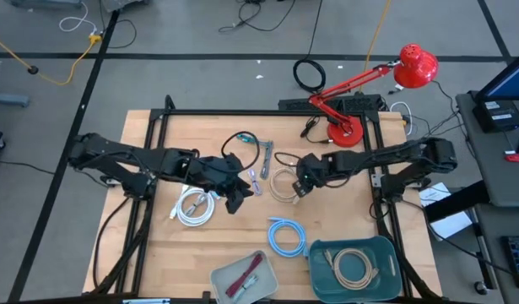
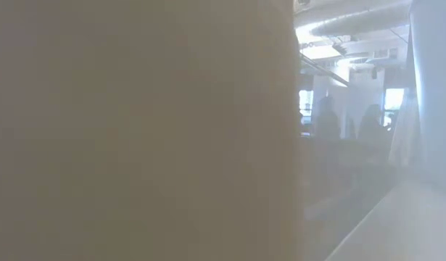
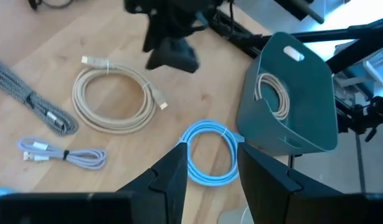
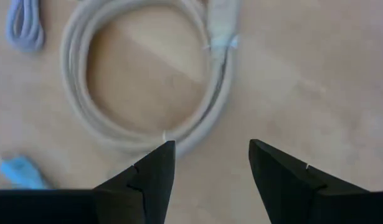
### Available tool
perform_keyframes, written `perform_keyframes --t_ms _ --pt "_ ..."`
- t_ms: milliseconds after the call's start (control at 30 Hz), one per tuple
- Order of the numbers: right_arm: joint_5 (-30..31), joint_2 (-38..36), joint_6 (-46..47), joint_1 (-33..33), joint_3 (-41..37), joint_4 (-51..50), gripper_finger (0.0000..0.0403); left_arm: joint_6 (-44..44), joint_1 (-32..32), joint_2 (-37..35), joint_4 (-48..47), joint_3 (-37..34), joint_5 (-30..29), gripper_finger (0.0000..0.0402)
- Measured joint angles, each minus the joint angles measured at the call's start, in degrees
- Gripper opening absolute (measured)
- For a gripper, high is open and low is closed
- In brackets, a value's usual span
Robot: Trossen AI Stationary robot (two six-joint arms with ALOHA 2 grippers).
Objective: Pick & Place USB Port
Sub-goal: Put the brown display cable into the blue bin
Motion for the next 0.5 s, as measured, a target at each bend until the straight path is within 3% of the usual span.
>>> perform_keyframes --t_ms 500 --pt "-1.75 8.09 -4.69 -5.35 0.05 7.79 0.0197 1.01 -2.29 -0.12 0.63 0.02 -3.18 0.0140"
